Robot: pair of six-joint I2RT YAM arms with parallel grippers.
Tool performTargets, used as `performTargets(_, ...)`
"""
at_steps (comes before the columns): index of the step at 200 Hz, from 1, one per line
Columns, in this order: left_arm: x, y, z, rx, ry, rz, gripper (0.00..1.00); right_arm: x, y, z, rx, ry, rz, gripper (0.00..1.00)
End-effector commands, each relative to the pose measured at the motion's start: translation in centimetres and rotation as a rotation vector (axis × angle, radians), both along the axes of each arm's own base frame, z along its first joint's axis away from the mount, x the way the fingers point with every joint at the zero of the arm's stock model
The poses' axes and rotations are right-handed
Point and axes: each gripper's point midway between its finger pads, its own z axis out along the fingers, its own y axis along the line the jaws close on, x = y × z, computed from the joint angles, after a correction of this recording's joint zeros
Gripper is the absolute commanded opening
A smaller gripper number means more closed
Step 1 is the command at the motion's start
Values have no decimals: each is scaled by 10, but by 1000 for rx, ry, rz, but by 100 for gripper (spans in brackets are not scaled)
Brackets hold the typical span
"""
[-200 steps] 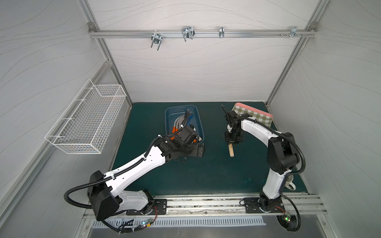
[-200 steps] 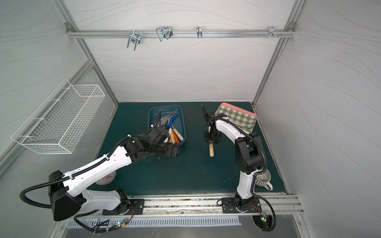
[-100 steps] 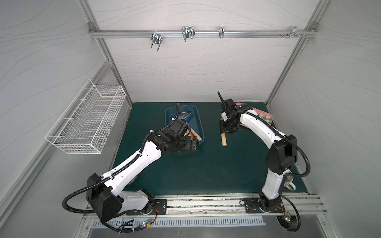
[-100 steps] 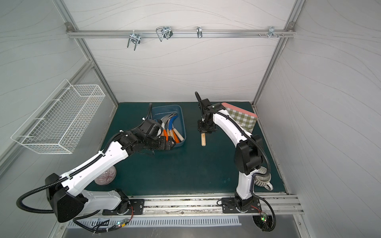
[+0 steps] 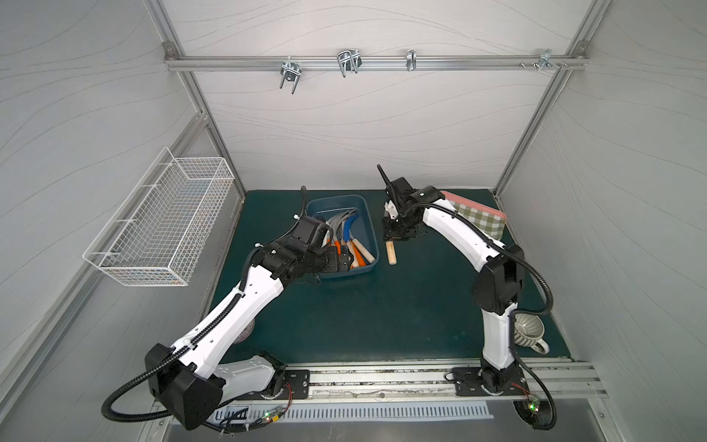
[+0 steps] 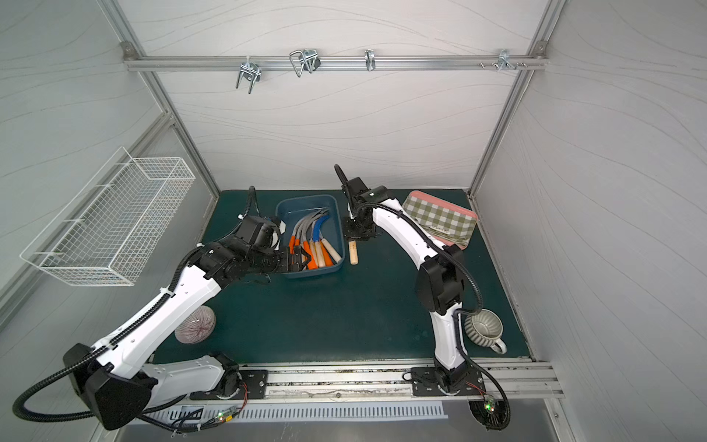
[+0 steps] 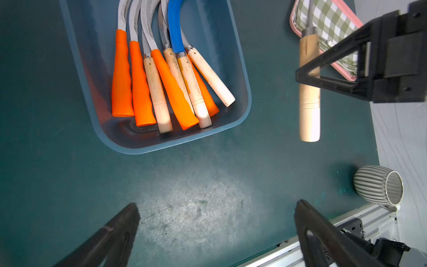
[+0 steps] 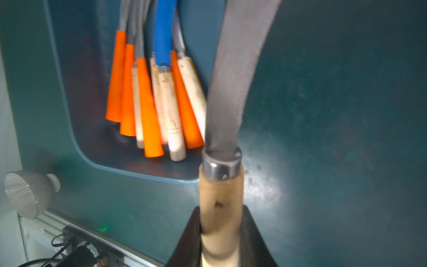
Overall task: Put small sickles into storage boxes
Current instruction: Place the sickle in the storage box.
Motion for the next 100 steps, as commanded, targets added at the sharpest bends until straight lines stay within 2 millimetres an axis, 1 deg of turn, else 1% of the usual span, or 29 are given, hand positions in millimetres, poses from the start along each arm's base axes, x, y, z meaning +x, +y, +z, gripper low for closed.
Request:
performTargets(1,-5,9,0,-4,4,2,99,-4,16,-2,4,9,36,0)
performTargets(45,-10,26,-5,-6,13,37,99,0,46,-8,20,-18,96,0)
performTargets(100,-16,39,-16,-7,39,62,99,11,82,-18,75,-59,171,1)
